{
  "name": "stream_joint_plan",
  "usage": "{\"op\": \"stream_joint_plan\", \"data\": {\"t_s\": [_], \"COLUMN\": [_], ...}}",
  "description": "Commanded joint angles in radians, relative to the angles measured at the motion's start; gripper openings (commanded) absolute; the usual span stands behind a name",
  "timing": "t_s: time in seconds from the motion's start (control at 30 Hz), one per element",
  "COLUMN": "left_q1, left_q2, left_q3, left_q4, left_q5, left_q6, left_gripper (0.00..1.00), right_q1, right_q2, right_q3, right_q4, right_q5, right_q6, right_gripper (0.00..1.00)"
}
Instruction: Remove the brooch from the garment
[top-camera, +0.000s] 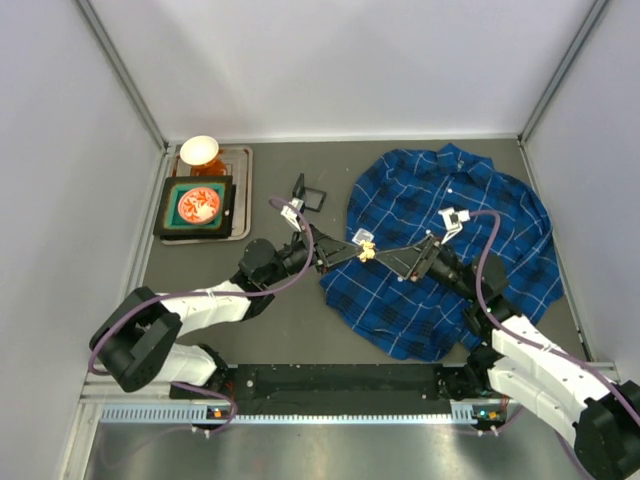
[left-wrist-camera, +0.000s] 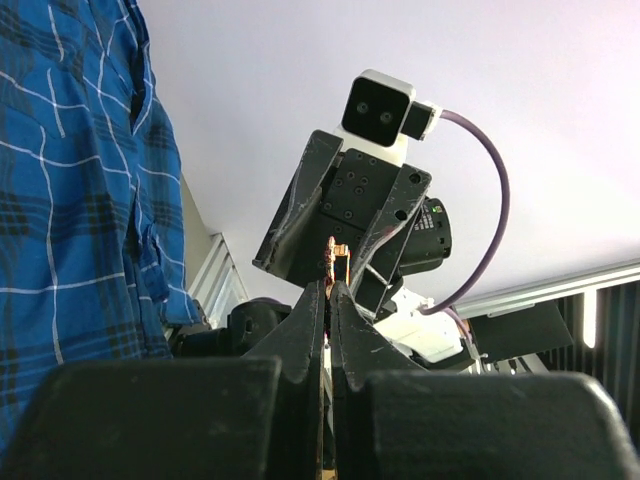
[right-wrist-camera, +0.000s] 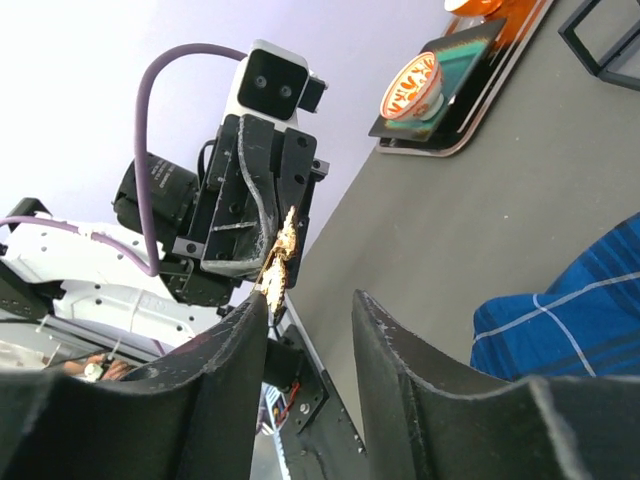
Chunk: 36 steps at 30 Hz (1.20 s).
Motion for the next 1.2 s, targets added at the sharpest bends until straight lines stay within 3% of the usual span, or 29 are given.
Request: {"op": "stream_joint_plan", "data": {"t_s": [0.0, 0.47, 0.8, 1.17], "left_q1": [-0.004, -0.009, -0.027, -0.073], "left_q2": [-0.012, -0.025, -0.080, -0.136], "left_q3": [0.009, 0.026, 0.055, 0.097], "left_q4": [0.079, 0.039, -0.096, -0.267], "left_q5": [-0.008, 0.006, -0.006, -0.062], "left_q6": [-0.004, 0.042, 0.157, 0.305], "left_gripper": [0.00, 0.00, 0.00, 0.00], "right_q1": [0.008, 0.030, 0.045, 0.058], "right_q2": [-0.005, 0.058, 0.088, 0.068], "right_q3": [0.007, 0.031, 0.045, 0.071], "right_q4": [0.067, 0.111, 0.130, -0.016], "right_q5": [-0.006, 0.003, 0.006, 0.061], "right_q6": [0.009, 0.013, 0.015, -0.005], "right_gripper": [0.38, 0.32, 0.29, 0.23]}}
